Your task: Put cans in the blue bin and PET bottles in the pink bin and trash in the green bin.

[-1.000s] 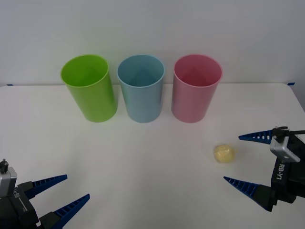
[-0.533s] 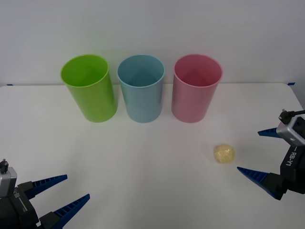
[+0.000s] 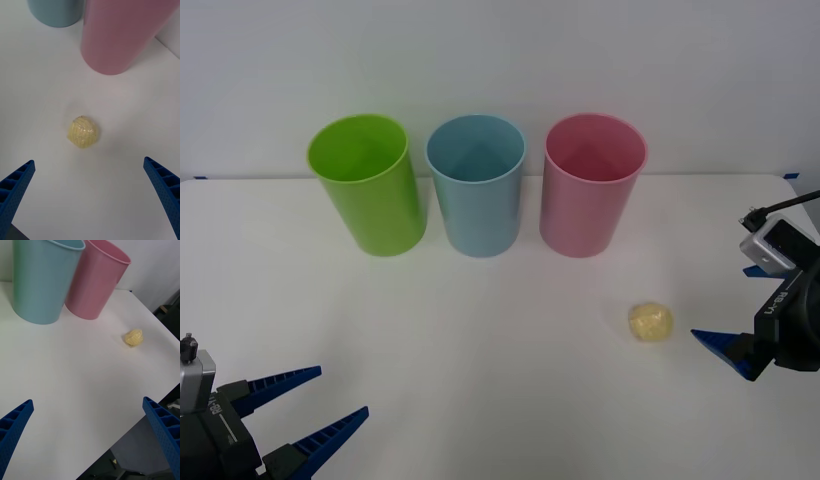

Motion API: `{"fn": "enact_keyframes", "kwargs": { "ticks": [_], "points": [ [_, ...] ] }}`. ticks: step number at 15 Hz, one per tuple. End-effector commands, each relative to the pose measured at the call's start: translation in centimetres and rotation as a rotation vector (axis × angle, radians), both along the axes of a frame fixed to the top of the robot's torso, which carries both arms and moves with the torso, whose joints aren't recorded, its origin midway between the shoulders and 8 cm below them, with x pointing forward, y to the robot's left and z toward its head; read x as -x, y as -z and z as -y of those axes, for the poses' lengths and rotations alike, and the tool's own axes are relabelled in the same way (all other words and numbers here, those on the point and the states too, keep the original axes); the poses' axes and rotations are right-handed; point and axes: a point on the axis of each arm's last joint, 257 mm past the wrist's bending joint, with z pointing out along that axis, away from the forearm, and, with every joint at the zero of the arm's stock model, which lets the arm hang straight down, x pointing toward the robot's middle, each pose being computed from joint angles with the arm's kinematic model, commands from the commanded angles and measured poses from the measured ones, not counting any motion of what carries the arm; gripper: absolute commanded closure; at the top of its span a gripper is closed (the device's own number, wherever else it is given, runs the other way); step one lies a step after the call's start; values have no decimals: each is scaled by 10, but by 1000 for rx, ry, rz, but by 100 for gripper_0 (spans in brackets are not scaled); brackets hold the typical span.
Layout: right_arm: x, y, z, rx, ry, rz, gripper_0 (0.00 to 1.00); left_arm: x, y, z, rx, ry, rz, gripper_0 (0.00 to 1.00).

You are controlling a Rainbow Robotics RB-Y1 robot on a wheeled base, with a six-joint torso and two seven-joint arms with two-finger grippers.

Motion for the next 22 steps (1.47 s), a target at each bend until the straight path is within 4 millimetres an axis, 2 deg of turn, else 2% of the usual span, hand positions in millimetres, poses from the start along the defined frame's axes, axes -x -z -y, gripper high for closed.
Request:
{"fn": "enact_keyframes", "kwargs": {
  "ticks": [1, 7, 11, 15, 18, 22],
  "points": [
    [-18, 15, 2, 0, 26, -29, 0, 0, 0, 0, 0, 0, 0, 0],
    [-42, 45, 15, -35, 88, -106, 0, 0, 0, 0, 0, 0, 0, 0],
    [-60, 65, 7, -33, 81, -156, 0, 0, 0, 0, 0, 0, 0, 0],
    [-74, 80, 8, -24, 83, -189, 0, 0, 0, 0, 0, 0, 0, 0],
    [-76, 97, 8, -24, 86, -216, 0, 0, 0, 0, 0, 0, 0, 0],
    [-72, 109, 3, -5, 82, -233, 0, 0, 0, 0, 0, 0, 0, 0]
  ]
}}
